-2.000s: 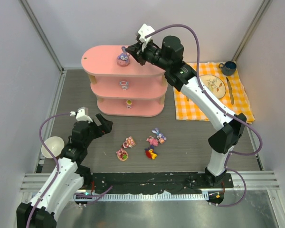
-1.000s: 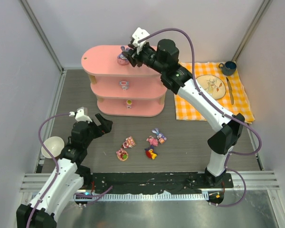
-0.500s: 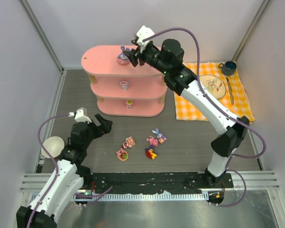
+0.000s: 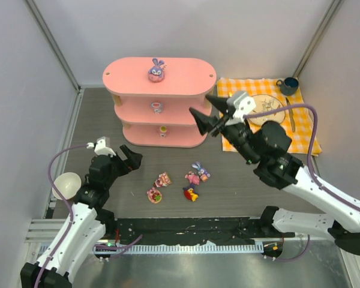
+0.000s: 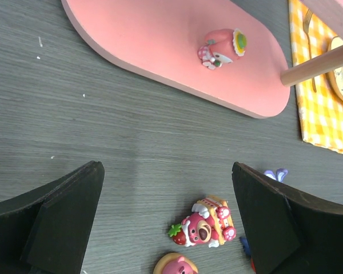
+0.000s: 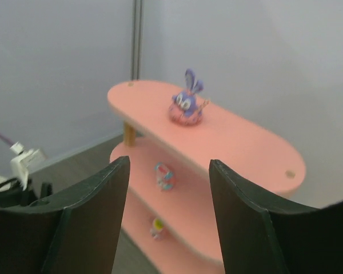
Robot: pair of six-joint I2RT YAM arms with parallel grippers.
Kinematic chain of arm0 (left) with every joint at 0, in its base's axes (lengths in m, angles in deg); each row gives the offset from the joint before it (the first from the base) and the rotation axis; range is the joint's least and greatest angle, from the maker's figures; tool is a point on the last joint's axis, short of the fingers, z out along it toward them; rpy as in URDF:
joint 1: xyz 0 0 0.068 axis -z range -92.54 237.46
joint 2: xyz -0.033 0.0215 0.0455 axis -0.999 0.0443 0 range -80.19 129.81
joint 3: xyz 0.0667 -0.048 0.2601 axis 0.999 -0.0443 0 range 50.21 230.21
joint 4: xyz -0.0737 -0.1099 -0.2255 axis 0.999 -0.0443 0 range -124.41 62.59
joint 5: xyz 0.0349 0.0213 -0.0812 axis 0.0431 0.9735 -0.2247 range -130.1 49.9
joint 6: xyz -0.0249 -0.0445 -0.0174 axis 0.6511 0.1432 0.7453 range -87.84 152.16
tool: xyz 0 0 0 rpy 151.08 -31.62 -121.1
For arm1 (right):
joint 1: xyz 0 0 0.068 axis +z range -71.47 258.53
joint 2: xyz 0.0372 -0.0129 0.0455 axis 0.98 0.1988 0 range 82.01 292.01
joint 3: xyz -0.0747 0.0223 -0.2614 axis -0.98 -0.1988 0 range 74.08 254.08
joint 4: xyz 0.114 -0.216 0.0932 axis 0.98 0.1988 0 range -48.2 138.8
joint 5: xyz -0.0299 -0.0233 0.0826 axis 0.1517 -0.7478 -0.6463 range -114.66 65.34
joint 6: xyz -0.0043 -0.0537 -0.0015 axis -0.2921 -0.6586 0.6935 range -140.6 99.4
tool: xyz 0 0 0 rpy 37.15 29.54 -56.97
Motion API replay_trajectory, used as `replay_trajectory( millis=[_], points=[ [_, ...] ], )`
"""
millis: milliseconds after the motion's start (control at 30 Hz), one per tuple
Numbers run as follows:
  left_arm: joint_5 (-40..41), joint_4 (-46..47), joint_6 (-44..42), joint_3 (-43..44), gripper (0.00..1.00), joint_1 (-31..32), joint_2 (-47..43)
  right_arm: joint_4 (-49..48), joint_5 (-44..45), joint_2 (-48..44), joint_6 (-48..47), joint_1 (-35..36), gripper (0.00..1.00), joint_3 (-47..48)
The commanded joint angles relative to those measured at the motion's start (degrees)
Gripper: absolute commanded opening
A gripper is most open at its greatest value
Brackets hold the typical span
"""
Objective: Place and organize the plastic toys onto the shelf
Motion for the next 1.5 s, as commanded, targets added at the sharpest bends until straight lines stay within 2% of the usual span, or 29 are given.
replay_trajectory(
  millis=[0, 133, 233, 433, 567, 767, 1000, 1133, 1233, 1333, 1367, 1467],
  points=[
    [-1.34, -0.31, 0.2, 0.77, 1.0, 0.16, 1.57, 3.21, 18.23, -4.05, 8.02, 7.79, 0.64, -14.77],
    [-1.34, -1.27, 0.11, 0.34, 1.0, 0.16, 0.17, 6.72, 27.12, -8.89, 22.51, 15.17, 0.64, -27.1],
    [-1.34, -2.24, 0.02, -0.1, 1.0, 0.16, -0.89, 11.46, 29.41, -12.06, 34.29, 17.9, 0.64, -34.32],
    [-2.82, -2.5, 0.54, -0.54, 1.0, 0.16, -1.16, 14.11, 28.2, -15.39, 44.68, 22.31, 0.63, -43.99],
    [-2.84, -2.42, 0.9, -0.63, 1.0, 0.16, -1.42, 11.58, 26.0, -17.25, 47.41, 22.4, 0.61, -48.13],
    [-3.28, -2.15, 0.81, -0.1, 1.0, 0.16, -0.81, 7.0, 20.99, -16.46, 50.74, 22.4, 0.54, -52.26],
    [-3.98, -2.06, 0.63, 0.86, 1.0, 0.16, 0.34, 7.08, 31.17, -16.99, 57.17, 22.31, 0.56, -54.55],
    [-4.15, -1.8, 0.46, 1.21, 1.0, 0.16, 0.78, 7.87, 34.08, -13.3, 57.87, 21.17, 0.59, -52.97],
    [-4.24, -1.71, 0.46, 1.48, 1.0, 0.16, 0.95, 8.13, 33.29, -9.17, 57.88, 18.27, 0.6, -51.39],
    [-4.51, -1.71, 0.46, 1.57, 1.0, 0.16, 0.95, 7.87, 28.21, -5.57, 55.43, 12.22, 0.61, -49.72],
    [-4.51, -1.89, 0.37, 1.74, 1.0, 0.16, 0.87, 7.96, 24.1, -5.04, 54.37, 8.02, 0.61, -48.67],
    [-4.59, -2.24, 0.11, 1.92, 1.0, 0.16, 0.69, 7.87, 18.64, -5.38, 49.45, 3.6, 0.61, -46.74]
  ],
)
